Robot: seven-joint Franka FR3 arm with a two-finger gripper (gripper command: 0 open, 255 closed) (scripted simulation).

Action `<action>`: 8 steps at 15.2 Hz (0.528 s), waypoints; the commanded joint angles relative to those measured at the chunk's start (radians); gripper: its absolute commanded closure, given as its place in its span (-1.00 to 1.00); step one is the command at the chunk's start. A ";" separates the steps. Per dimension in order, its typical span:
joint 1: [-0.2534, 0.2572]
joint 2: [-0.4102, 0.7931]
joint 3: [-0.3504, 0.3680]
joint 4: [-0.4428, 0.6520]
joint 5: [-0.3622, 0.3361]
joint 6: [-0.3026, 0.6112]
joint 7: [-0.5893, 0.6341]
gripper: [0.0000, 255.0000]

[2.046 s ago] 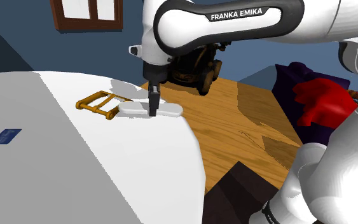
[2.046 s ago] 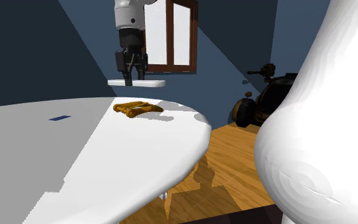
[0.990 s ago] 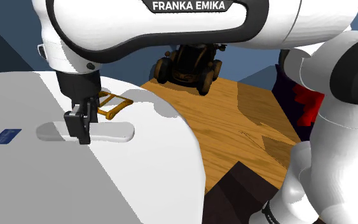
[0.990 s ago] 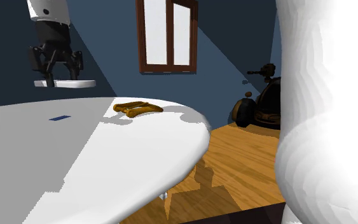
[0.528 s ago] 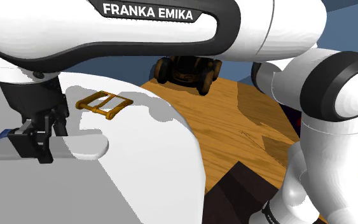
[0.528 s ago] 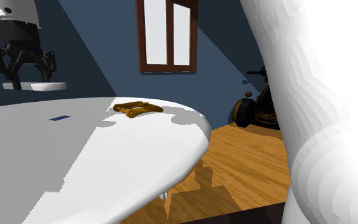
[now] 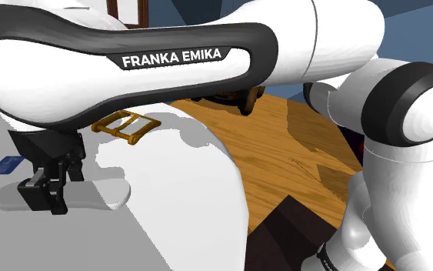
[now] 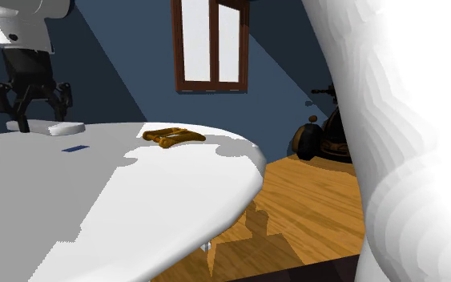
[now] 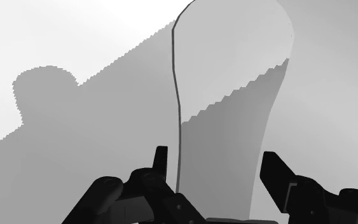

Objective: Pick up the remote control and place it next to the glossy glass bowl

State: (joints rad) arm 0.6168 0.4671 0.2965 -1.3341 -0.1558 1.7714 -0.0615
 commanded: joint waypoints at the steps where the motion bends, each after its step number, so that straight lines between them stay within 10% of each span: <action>1: -0.002 0.000 0.000 -0.027 -0.001 0.028 0.002 1.00; 8: -0.006 0.011 -0.004 -0.104 -0.006 0.115 0.008 1.00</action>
State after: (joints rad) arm 0.6103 0.4758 0.2931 -1.4290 -0.1609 1.8739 -0.0551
